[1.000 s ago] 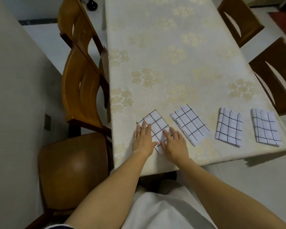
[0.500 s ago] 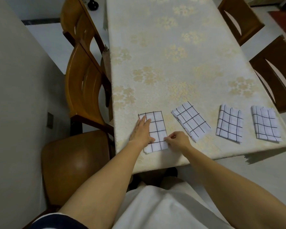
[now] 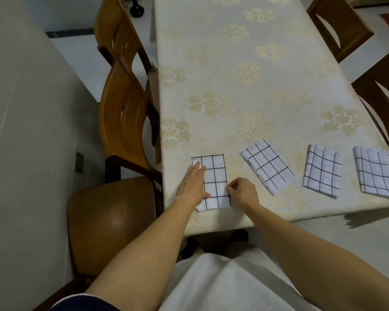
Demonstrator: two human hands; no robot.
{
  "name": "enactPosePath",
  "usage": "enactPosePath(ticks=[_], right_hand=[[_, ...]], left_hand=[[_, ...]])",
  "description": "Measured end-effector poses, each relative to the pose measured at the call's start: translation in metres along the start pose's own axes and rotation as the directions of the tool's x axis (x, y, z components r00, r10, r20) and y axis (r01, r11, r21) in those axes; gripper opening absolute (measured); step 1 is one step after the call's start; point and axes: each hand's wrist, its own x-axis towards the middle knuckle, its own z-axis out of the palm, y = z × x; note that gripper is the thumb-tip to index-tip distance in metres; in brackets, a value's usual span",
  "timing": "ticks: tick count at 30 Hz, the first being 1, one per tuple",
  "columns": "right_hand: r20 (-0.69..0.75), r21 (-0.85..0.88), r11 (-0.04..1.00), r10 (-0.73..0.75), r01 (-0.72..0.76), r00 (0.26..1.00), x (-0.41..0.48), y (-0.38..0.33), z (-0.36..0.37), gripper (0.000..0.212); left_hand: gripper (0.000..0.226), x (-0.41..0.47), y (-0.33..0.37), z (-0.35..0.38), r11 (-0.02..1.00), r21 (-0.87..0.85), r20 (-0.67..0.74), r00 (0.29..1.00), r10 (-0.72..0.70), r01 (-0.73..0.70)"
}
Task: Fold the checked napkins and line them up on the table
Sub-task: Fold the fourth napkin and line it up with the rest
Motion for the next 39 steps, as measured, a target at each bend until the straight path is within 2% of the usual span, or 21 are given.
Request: enactPosePath(ticks=[6, 9, 11, 13, 16, 19, 22, 28, 32, 39], right_hand=[[-0.005, 0.07, 0.995, -0.065, 0.065, 0.998, -0.004, 0.004, -0.007, 0.013], [-0.13, 0.119, 0.989, -0.069, 0.084, 0.989, 0.007, 0.015, -0.034, 0.015], [-0.222, 0.14, 0.987, -0.046, 0.079, 0.974, 0.019, 0.028, -0.06, 0.022], [-0.274, 0.147, 0.986, -0.038, 0.08, 0.961, 0.034, 0.044, -0.084, 0.031], [-0.295, 0.063, 0.996, -0.046, 0.067, 0.954, 0.059, 0.065, -0.111, 0.038], [-0.244, -0.059, 0.998, -0.021, 0.007, 0.969, 0.076, 0.081, -0.128, 0.04], [-0.174, -0.123, 0.992, -0.045, 0.024, 0.984, 0.092, 0.087, -0.137, 0.033], [0.037, 0.039, 0.998, -0.052, 0.051, 0.998, 0.116, 0.092, -0.151, 0.022], [0.252, 0.203, 0.976, 0.022, -0.076, 0.967, 0.114, 0.093, -0.155, 0.021], [0.25, 0.118, 0.993, -0.021, -0.008, 0.968, 0.117, 0.083, -0.154, 0.027]], left_hand=[[0.102, 0.002, 0.004, -0.004, 0.999, 0.045, -0.002, 1.0, -0.02, 0.02], [0.09, 0.009, 0.026, -0.009, 0.995, 0.1, -0.118, 0.993, -0.005, 0.017], [0.078, 0.014, 0.051, -0.01, 0.998, 0.025, -0.163, 0.985, 0.054, -0.051], [0.069, 0.021, 0.082, -0.008, 0.99, -0.082, -0.122, 0.987, 0.107, -0.118], [0.057, 0.036, 0.13, 0.009, 0.972, -0.221, -0.068, 0.995, 0.07, -0.083], [0.055, 0.05, 0.164, 0.03, 0.91, -0.402, 0.003, 0.994, -0.111, 0.103], [0.051, 0.06, 0.182, 0.047, 0.862, -0.462, 0.034, 0.975, -0.218, 0.208], [0.033, 0.074, 0.188, 0.057, 0.827, -0.53, -0.228, 0.908, -0.352, 0.187], [0.028, 0.068, 0.179, 0.063, 0.852, -0.493, -0.306, 0.882, -0.358, 0.175], [0.017, 0.061, 0.163, 0.069, 0.809, -0.561, -0.321, 0.855, -0.408, 0.176]])
